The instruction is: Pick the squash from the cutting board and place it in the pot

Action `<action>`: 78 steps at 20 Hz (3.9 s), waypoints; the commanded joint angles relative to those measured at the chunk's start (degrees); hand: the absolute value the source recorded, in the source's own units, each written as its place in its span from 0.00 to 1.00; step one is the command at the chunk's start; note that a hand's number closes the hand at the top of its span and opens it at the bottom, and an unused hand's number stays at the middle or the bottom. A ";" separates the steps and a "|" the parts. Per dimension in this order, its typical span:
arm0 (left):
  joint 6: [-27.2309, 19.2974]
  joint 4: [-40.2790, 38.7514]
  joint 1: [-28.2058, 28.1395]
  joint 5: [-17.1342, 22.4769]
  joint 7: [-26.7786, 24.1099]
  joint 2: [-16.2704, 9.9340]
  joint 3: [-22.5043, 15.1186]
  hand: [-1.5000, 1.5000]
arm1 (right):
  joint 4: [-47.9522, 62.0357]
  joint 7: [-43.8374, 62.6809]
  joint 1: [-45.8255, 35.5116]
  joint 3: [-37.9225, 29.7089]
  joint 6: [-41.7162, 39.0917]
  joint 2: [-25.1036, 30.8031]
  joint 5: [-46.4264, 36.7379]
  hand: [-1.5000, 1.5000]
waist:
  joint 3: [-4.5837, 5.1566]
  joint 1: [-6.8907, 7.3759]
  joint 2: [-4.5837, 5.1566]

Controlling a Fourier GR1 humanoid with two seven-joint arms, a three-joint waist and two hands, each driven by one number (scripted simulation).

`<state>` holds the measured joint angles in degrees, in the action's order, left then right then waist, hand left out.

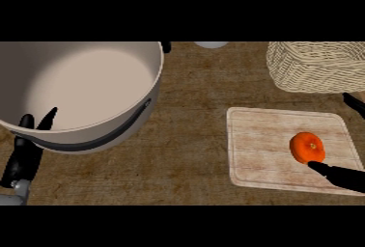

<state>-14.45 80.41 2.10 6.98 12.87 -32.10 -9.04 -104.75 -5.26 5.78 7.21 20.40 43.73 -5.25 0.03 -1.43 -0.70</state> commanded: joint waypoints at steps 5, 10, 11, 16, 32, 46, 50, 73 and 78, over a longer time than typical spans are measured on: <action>-2.57 -0.90 4.12 -0.17 6.42 0.61 2.38 0.50 | -9.98 23.36 2.21 0.51 -10.71 15.50 -6.98 0.00 | 0.24 0.39 0.74; -3.40 2.53 2.51 -1.08 8.15 1.54 1.22 0.50 | -17.01 33.79 4.41 -0.49 -22.73 23.79 -1.59 0.00 | 0.15 0.51 0.56; -3.10 -1.16 3.40 -1.32 6.11 1.97 1.73 0.50 | -19.41 36.95 3.64 1.46 -24.80 23.91 -0.25 0.00 | 0.25 0.47 0.86; -2.59 3.28 1.67 -1.95 8.49 2.48 1.31 0.50 | -21.58 48.55 -3.31 4.68 -30.77 21.71 3.82 0.00 | 0.04 2.26 0.84; 1.72 2.47 2.95 -4.20 9.02 4.07 6.65 0.50 | -5.92 43.29 -5.59 4.62 -38.75 7.83 -9.23 0.00 | -0.03 1.34 0.78; 3.28 3.64 1.87 -8.01 10.40 6.33 8.27 0.50 | 6.82 39.08 -12.49 5.88 -40.73 -3.50 -20.81 0.00 | -0.04 1.57 0.77; 3.97 2.16 4.90 -8.42 11.01 5.90 10.19 0.50 | 6.49 40.27 -12.04 4.55 -43.35 -4.64 -20.86 0.00 | -0.02 1.21 0.74; 5.42 3.92 3.56 -13.24 11.75 10.59 11.53 0.50 | 19.16 27.54 -10.47 4.13 -39.88 -15.08 -32.39 1.00 | -0.05 1.23 0.75; 6.99 2.29 1.69 -12.73 7.41 11.02 13.27 0.50 | 19.23 22.60 -13.65 1.21 -38.02 -11.77 -36.24 1.00 | -0.03 1.38 0.72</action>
<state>-8.52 84.89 1.21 -3.95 18.81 -22.34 6.30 -86.66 19.90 -6.43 9.35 -18.24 31.08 -38.98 0.03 0.42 -0.68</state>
